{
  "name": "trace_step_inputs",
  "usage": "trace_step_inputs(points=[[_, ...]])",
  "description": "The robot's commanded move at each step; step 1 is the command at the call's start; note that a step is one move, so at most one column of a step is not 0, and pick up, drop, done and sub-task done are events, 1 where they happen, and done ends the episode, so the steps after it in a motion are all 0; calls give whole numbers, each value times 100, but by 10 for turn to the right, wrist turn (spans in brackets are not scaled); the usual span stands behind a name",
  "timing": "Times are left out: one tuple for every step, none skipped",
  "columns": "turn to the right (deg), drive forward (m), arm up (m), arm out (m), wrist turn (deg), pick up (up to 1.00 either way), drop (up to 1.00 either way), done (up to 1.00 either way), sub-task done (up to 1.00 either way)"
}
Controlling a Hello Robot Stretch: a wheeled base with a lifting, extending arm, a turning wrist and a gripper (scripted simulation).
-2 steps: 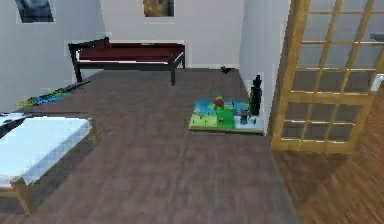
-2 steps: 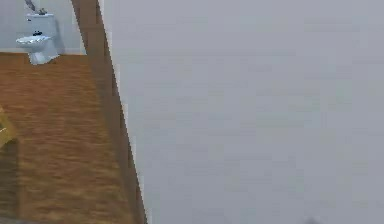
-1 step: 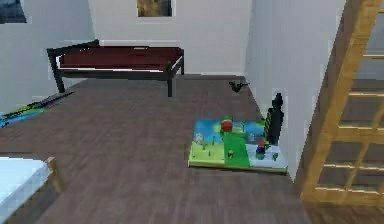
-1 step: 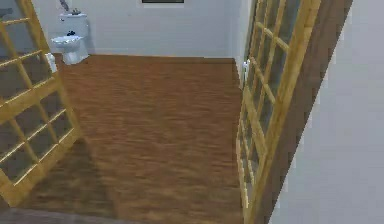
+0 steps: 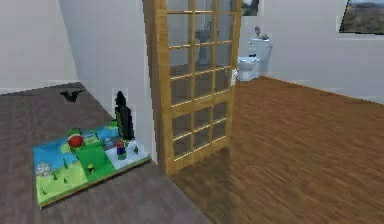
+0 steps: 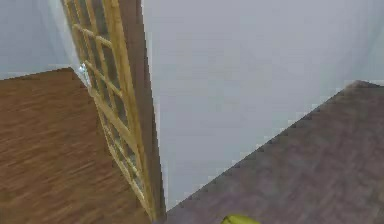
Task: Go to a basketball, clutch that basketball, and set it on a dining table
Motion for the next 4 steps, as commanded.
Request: trace_step_inputs(points=[[180,0,0,0,0,0,0,0,0],[0,50,0,0,0,0,0,0,0],[360,0,0,0,0,0,0,0,0],[0,100,0,0,0,0,0,0,0]])
